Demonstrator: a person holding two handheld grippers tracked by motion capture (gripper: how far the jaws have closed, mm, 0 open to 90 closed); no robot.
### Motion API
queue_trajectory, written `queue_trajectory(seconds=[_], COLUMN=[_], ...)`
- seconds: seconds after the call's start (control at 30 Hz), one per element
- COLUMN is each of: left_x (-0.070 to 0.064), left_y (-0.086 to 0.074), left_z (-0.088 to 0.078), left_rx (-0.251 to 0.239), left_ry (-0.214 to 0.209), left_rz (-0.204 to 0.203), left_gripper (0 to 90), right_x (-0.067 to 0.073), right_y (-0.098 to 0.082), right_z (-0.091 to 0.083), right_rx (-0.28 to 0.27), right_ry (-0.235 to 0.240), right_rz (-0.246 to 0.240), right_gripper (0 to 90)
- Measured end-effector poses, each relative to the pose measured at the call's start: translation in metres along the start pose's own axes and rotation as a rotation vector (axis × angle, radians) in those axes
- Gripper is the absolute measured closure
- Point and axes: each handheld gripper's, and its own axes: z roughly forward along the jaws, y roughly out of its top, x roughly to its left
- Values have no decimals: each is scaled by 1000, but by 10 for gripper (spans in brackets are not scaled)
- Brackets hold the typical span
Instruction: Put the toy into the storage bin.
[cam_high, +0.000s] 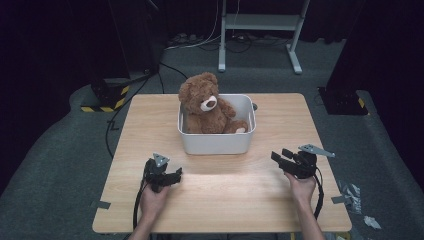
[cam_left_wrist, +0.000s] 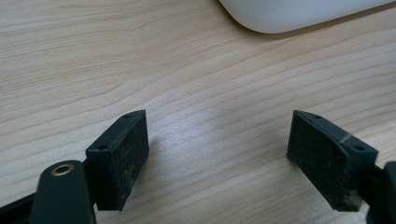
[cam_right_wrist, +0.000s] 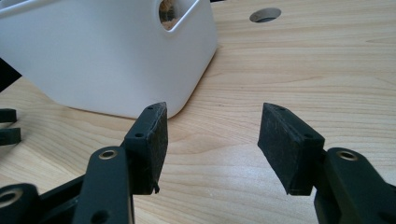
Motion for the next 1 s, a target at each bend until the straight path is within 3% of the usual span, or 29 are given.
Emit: queue_trajectory(seconds=[0.43,0.6,1.0], left_x=[0,0,0], left_y=[0,0,0], left_z=[0,0,0], left_rx=[0,1,1], left_ry=[-3,-1,-1], left_rz=[1,2,2], left_gripper=[206,206,206], right_x=[-4,-3,-5], right_y=[-2,-4,-7], right_z=[7,16,24], right_rx=[29,85,112], right_ry=[-37,-75,-133], right_rz=[-4,-40,-66], right_gripper=[419,423,423])
